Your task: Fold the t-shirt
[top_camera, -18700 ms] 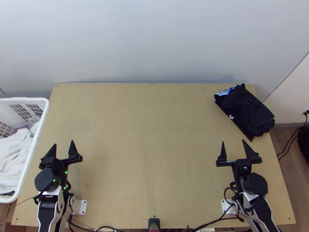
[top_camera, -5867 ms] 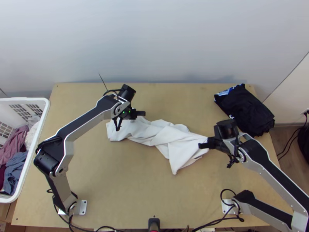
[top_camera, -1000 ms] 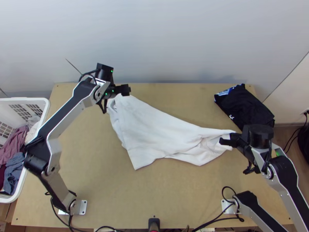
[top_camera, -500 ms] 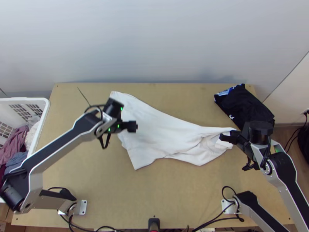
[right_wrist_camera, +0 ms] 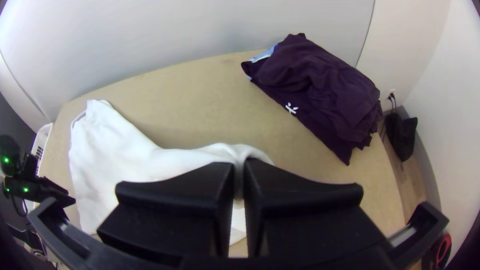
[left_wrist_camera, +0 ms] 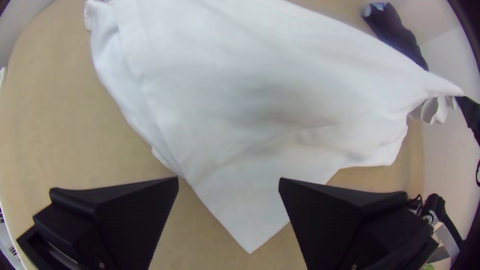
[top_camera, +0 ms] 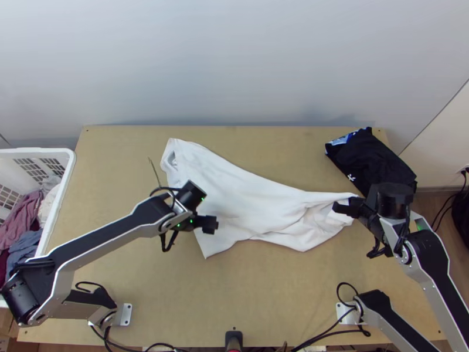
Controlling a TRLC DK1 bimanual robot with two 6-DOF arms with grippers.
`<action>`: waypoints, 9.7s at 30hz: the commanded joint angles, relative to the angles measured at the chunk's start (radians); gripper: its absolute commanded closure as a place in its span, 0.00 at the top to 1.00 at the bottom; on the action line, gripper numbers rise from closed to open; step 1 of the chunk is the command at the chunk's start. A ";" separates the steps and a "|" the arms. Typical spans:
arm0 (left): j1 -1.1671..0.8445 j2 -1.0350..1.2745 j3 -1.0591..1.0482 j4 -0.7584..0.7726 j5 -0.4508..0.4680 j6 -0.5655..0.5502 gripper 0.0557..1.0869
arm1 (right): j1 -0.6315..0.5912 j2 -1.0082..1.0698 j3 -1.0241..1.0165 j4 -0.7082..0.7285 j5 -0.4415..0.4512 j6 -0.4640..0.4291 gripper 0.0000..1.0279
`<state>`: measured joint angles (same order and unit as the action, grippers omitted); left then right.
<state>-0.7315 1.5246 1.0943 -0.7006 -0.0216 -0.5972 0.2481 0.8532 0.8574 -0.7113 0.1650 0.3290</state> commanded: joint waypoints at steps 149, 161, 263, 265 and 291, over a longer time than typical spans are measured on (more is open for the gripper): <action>0.754 0.548 0.605 0.523 -0.028 0.251 0.04 | -0.015 1.445 1.301 0.274 0.033 -0.022 0.03; 0.747 0.629 0.665 0.512 -0.026 0.249 0.04 | -0.003 1.485 1.353 0.170 0.031 0.007 0.03; 0.457 -0.334 -0.505 -0.043 0.189 0.266 0.26 | 0.316 0.285 0.117 -0.275 -0.274 0.111 0.96; 0.457 -0.340 -0.508 -0.017 0.178 0.261 0.11 | 0.350 0.293 0.109 -0.297 -0.277 0.099 0.95; 0.615 -0.363 -0.094 -0.097 0.155 0.224 0.04 | 0.747 0.661 0.054 -0.137 -0.251 0.036 0.84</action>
<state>-0.1349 1.1461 0.9562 -0.7956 0.1345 -0.3641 0.9615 1.4063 0.9398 -0.9474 -0.1310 0.3721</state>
